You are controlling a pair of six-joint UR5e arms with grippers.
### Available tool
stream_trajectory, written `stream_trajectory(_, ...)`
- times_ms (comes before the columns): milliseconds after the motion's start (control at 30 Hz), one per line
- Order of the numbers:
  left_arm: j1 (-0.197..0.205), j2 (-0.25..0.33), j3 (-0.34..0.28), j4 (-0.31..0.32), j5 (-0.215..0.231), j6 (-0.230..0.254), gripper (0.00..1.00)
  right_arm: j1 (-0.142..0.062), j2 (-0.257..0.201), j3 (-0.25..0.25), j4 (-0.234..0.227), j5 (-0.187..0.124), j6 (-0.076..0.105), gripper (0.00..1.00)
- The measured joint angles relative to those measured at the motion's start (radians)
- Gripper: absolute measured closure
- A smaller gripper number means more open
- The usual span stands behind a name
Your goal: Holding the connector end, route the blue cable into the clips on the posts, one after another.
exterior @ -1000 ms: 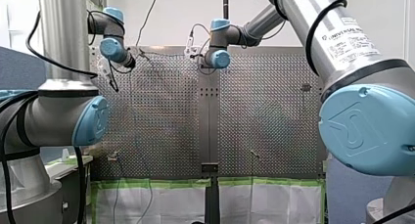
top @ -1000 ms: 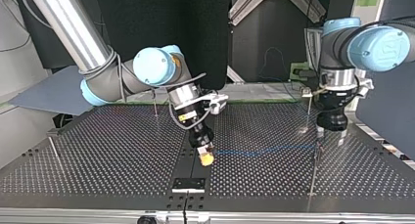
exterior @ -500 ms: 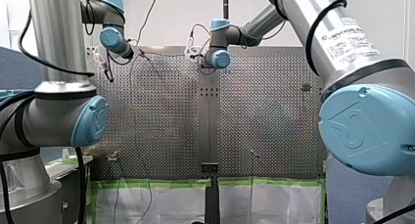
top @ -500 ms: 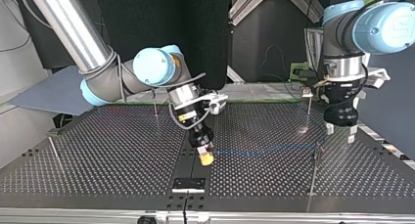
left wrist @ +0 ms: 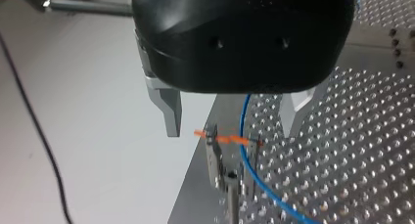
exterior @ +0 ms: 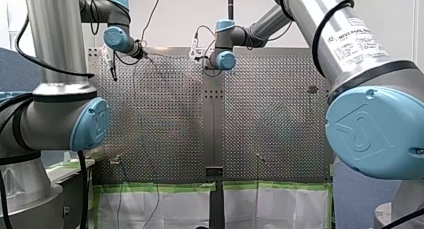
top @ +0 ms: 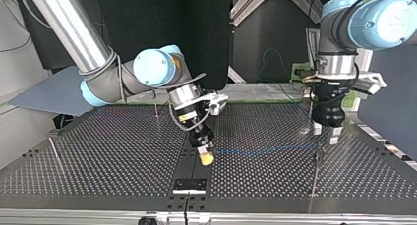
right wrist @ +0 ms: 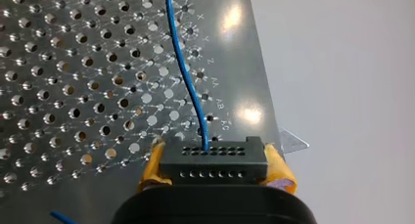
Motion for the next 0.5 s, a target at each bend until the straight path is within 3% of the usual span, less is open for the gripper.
stream_trajectory(167, -0.005, -0.006, 0.000, 0.003, 0.043, 0.055, 0.00, -0.001, 0.001, 0.000, 0.006, 0.000, -0.001, 1.00)
stream_trajectory(300, -0.007, -0.006, 0.000, 0.004, 0.047, 0.088, 0.00, -0.001, 0.001, 0.000, 0.008, 0.000, -0.001, 1.00)
stream_trajectory(500, -0.008, -0.007, 0.000, 0.004, 0.044, 0.098, 0.00, -0.004, 0.002, 0.000, 0.008, 0.000, -0.001, 1.00)
